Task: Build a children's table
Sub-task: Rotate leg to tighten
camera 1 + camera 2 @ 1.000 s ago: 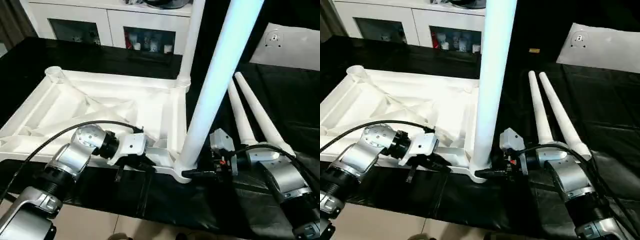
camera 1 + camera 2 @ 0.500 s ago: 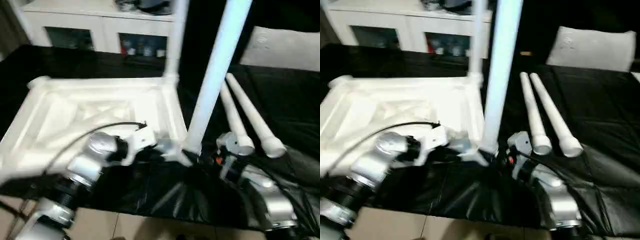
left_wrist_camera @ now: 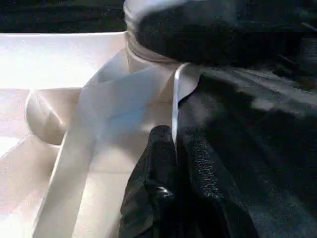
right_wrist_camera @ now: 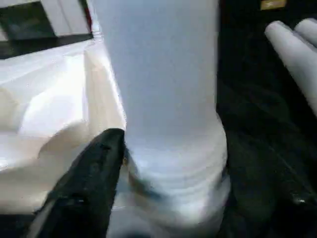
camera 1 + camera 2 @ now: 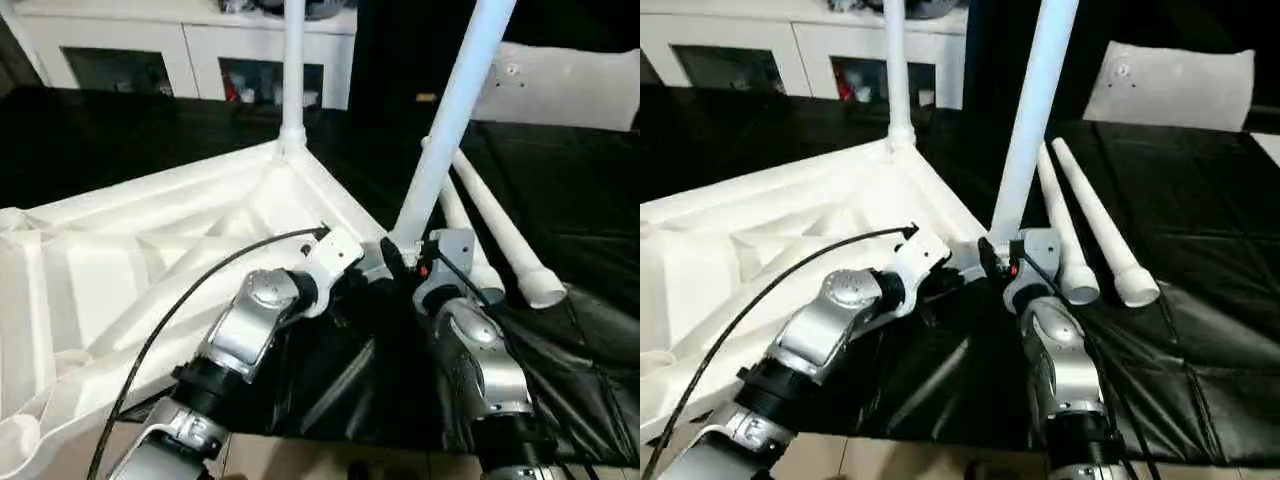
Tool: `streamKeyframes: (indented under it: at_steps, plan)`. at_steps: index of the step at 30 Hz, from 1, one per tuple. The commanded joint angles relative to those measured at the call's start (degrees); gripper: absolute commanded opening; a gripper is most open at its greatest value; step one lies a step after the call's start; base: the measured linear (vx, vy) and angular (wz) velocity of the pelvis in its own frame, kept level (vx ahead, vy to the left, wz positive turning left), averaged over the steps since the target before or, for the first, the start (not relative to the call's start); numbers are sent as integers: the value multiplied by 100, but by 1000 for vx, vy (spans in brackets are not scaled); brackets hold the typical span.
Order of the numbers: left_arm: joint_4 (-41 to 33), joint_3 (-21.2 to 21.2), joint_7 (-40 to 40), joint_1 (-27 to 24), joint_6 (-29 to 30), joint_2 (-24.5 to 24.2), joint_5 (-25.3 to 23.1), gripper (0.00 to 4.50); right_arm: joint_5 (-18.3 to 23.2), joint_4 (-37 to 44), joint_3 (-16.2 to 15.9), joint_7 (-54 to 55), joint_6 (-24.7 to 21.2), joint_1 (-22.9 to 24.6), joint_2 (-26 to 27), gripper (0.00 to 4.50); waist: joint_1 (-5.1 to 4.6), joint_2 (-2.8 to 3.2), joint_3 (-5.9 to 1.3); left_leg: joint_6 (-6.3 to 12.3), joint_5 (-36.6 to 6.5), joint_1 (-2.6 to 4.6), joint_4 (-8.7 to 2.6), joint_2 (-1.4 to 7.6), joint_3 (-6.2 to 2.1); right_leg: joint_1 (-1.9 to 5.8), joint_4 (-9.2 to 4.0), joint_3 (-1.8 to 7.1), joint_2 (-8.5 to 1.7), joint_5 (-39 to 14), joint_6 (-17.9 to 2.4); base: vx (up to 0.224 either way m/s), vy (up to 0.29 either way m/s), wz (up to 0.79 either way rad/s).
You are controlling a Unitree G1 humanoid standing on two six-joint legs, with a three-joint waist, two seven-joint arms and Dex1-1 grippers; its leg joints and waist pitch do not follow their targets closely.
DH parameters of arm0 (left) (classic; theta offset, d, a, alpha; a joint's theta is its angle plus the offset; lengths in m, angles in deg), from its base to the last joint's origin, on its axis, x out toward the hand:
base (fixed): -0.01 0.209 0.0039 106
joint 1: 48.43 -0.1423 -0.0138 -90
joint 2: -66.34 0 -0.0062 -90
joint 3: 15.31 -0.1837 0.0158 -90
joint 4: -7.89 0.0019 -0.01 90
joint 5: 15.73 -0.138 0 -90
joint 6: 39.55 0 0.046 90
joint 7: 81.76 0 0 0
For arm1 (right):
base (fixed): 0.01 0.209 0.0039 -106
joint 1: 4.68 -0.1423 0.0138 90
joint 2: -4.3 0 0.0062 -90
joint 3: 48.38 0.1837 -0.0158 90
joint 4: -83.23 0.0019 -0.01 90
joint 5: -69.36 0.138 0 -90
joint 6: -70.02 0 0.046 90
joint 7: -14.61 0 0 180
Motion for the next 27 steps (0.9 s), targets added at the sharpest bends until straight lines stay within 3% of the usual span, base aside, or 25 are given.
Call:
streamKeyframes:
  at_steps: [1,4,6,8,9,12,13,16,23,25,27]
  plan:
    - [-123,117,22,-7,-65,-173,-90,0,56,-89,-271,-300,-31,217,20,366,51,-5,-307,557,-633,-166,-425,272,-80,346,-384,322,-521,-1480,-1100,0,0,0]
    - [-139,59,-205,-126,-194,-502,-115,0,60,78,-248,-472,181,380,-207,398,57,-2,-335,585,-421,-147,-399,269,-59,353,-360,326,-512,-1291,-1162,34,-53,-1]
    - [-142,22,-350,-170,-293,-640,-103,0,74,162,-225,-590,267,441,-314,410,51,-3,-363,650,-167,-176,-388,265,-56,375,-297,322,-487,-832,-1246,0,0,0]
    - [-143,-36,-720,-262,-467,-966,-82,0,188,410,-166,-974,366,580,-608,417,48,10,-383,822,143,-169,-362,284,-60,368,-218,305,-461,-192,-1423,0,0,0]
    - [-145,-65,-834,-282,-528,-1057,-51,0,222,468,-135,-1072,396,606,-674,430,43,17,-364,905,123,-165,-365,299,-56,353,-212,299,-461,-128,-1476,0,0,0]
    - [-115,-155,-1241,-322,-850,-1332,21,0,343,650,-73,-1419,439,670,-907,448,39,23,-338,911,-153,-126,-383,316,-42,320,-265,295,-469,-537,-1496,0,0,0]
    - [-107,-190,-1387,-333,-945,-1440,35,0,371,730,-81,-1572,466,700,-1014,448,56,21,-323,812,-355,-126,-393,316,-40,328,-295,298,-468,-896,-1417,0,0,0]
    - [0,-344,-1797,-335,-1432,-1763,13,0,492,962,-207,-2058,464,796,-1330,448,76,13,-331,712,-413,-112,-396,323,-40,318,-300,309,-467,-1017,-1357,0,0,0]
    - [11,-4,-1876,-237,-777,-1803,355,0,648,1387,-602,-2985,194,962,-1825,450,114,-10,-325,577,-544,-118,-398,317,-38,335,-308,310,-482,-1324,-1281,0,0,0]
    - [-13,18,-1885,-238,-731,-1793,388,44,636,1400,-628,-3021,174,960,-1850,450,111,-16,-333,576,-483,-128,-387,306,-38,330,-312,309,-475,-1320,-1266,0,0,0]
    - [-57,54,-1903,-254,-582,-1753,485,55,623,1387,-652,-3028,170,933,-1863,450,113,-18,-342,581,-432,-125,-382,305,-39,332,-305,310,-474,-1262,-1272,0,0,0]
